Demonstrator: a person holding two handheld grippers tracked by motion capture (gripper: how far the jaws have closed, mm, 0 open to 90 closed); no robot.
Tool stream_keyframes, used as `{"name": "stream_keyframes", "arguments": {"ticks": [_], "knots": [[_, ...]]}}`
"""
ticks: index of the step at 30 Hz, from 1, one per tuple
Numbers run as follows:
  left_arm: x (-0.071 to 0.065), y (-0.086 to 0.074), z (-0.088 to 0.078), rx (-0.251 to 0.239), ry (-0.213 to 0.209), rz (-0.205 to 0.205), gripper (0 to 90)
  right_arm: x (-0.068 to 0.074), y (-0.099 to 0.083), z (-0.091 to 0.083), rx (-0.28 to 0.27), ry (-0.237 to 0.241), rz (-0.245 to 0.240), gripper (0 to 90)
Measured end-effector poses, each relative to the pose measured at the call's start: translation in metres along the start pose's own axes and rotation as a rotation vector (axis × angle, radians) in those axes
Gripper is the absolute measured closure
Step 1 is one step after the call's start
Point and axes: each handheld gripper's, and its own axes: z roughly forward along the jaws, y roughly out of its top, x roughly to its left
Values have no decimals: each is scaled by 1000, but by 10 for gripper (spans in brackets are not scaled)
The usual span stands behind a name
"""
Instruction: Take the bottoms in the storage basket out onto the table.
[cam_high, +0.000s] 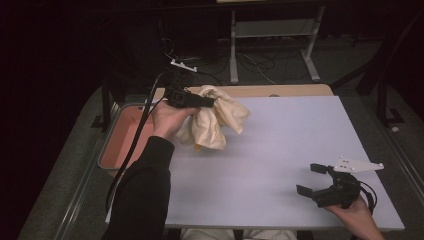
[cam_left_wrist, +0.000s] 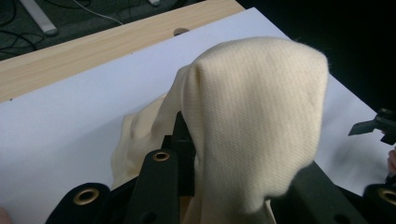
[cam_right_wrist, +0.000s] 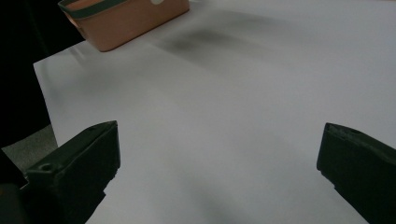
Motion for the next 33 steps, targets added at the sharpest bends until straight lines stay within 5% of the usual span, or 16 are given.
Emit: {"name": "stream_keyframes", "arguments": {"ticks": [33], "knots": [[-2, -12, 69, -11, -46, -42, 700, 3, -1, 2, 0, 32, 1, 0]]}}
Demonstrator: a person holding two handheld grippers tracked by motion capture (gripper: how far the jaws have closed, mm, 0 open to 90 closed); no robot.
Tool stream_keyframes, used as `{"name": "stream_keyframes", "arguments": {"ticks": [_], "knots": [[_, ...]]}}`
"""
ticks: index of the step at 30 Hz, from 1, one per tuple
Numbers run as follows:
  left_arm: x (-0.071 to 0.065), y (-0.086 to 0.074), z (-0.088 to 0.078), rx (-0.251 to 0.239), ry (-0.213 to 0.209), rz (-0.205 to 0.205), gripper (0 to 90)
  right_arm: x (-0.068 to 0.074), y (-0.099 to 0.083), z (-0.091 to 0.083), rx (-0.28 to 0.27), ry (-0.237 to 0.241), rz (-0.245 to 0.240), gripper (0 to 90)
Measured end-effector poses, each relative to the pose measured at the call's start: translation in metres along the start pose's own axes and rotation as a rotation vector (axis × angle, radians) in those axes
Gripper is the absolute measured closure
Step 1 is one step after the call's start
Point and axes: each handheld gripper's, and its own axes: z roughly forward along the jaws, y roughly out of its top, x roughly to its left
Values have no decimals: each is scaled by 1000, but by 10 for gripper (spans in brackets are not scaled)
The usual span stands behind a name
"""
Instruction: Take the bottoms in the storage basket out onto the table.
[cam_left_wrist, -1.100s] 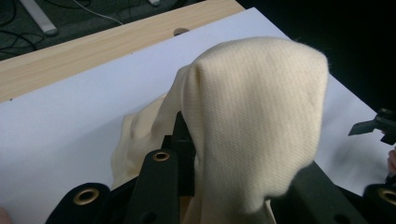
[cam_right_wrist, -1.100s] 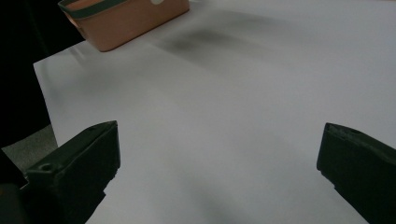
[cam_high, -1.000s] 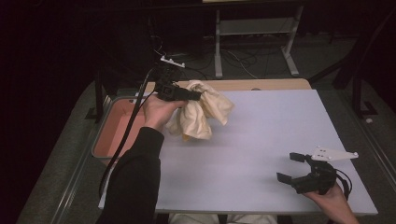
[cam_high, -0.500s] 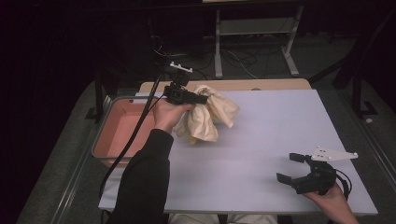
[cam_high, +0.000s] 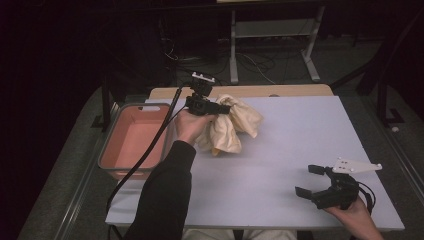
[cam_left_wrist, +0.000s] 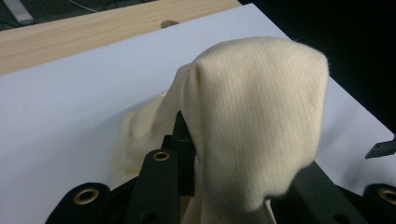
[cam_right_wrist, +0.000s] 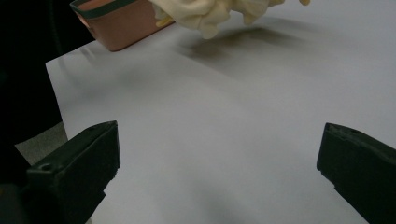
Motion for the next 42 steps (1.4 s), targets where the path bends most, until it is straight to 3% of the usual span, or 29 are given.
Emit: {"name": "stream_keyframes", "arguments": {"ticks": [9, 22, 32, 42], "knots": [[-2, -4, 19, -9, -24, -10, 699, 1, 0, 1, 6, 5, -5, 0], [-8, -16, 49, 21, -57, 18, 694, 2, -1, 1, 14, 9, -12, 0], [-17, -23, 55, 27, -70, 67, 665, 2, -1, 2, 23, 10, -19, 0], [-24, -32, 60, 35, -111, 98, 544, 2, -1, 3, 22, 9, -18, 0]]}}
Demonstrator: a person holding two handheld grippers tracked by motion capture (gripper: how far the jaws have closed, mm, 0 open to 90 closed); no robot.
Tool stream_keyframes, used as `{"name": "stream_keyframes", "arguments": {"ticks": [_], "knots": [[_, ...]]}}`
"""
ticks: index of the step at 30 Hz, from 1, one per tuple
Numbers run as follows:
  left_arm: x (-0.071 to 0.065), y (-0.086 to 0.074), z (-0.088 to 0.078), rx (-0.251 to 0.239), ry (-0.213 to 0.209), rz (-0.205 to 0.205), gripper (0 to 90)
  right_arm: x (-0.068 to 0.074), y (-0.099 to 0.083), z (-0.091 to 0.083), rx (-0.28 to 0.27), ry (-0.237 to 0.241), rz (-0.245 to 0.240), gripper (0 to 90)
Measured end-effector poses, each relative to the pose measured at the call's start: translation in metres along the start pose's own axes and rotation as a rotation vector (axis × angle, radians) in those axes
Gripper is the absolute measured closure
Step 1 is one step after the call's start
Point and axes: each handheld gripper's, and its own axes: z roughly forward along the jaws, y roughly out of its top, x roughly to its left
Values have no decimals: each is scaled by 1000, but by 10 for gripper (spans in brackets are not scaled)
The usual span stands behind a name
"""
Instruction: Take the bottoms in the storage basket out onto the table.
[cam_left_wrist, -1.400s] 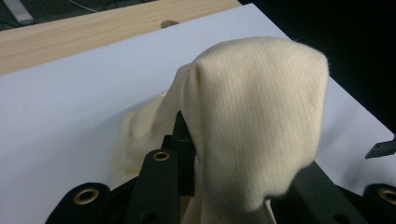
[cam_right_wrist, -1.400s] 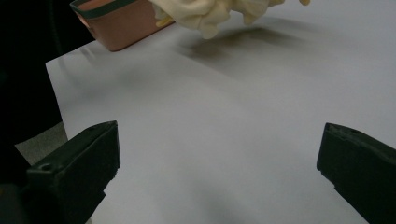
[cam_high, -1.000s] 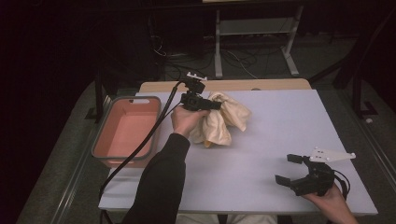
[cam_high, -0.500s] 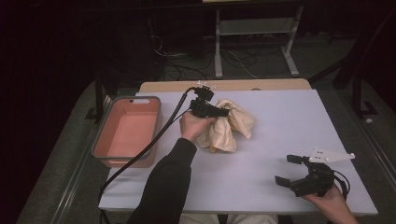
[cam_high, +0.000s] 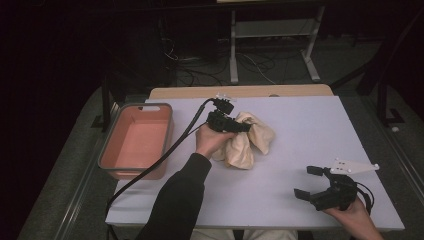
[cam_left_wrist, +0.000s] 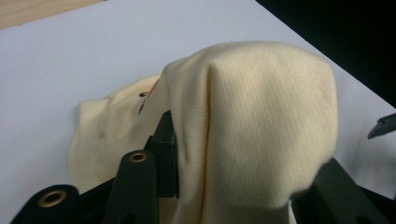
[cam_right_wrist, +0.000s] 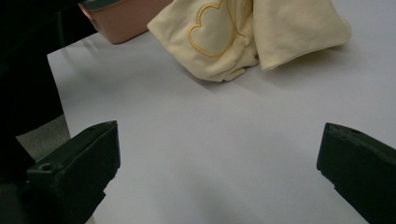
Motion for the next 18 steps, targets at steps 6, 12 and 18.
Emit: {"name": "stream_keyframes", "arguments": {"ticks": [6, 12, 18], "knots": [[-10, -7, 4, 20, -12, 63, 427, 0, 0, 0, 1, -1, 0, 0], [-18, -14, 11, 59, -60, 86, 315, 0, 0, 1, 4, -4, 1, 0], [-22, -15, 8, 66, -76, 107, 217, 0, 0, 1, 5, -7, 3, 0]]}}
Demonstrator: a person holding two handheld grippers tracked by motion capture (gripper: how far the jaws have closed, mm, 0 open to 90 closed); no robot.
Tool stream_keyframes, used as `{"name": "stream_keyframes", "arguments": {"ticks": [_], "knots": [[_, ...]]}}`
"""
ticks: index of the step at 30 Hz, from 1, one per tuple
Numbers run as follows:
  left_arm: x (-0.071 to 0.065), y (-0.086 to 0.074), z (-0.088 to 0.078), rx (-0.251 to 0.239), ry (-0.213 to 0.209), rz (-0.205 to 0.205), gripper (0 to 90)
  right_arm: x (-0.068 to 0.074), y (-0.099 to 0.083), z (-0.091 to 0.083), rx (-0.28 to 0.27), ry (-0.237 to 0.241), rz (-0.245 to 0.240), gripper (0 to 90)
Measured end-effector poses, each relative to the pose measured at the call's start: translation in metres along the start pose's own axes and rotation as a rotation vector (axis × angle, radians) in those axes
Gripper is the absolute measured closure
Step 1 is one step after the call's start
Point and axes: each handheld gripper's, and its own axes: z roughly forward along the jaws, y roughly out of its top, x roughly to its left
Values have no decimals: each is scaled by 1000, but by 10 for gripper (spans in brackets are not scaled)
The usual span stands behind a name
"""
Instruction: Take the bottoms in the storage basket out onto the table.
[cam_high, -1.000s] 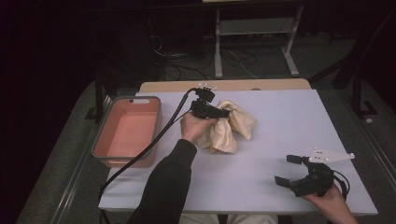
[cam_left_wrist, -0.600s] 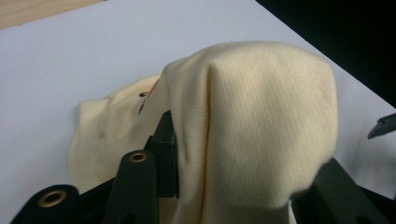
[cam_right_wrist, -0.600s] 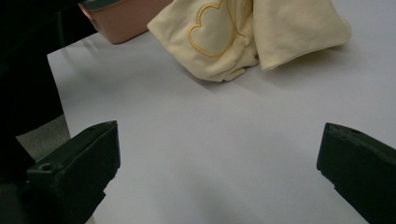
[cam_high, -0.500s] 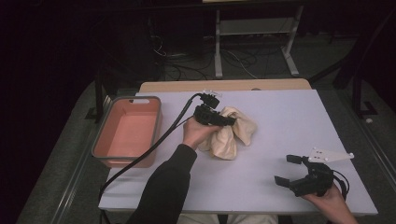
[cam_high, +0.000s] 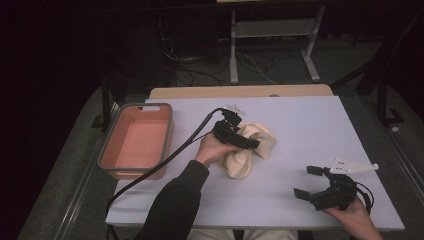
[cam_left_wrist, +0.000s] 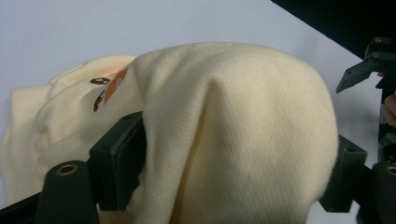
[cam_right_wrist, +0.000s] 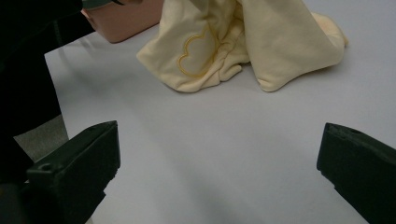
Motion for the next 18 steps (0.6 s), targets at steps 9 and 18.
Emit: {"name": "stream_keyframes", "arguments": {"ticks": [9, 18], "knots": [[-6, 3, -15, -9, 2, 21, 121, -6, 3, 6, 6, -3, 9, 0], [-6, 2, -38, -44, 11, 16, 59, -14, 12, 9, 8, -11, 27, 0]]}}
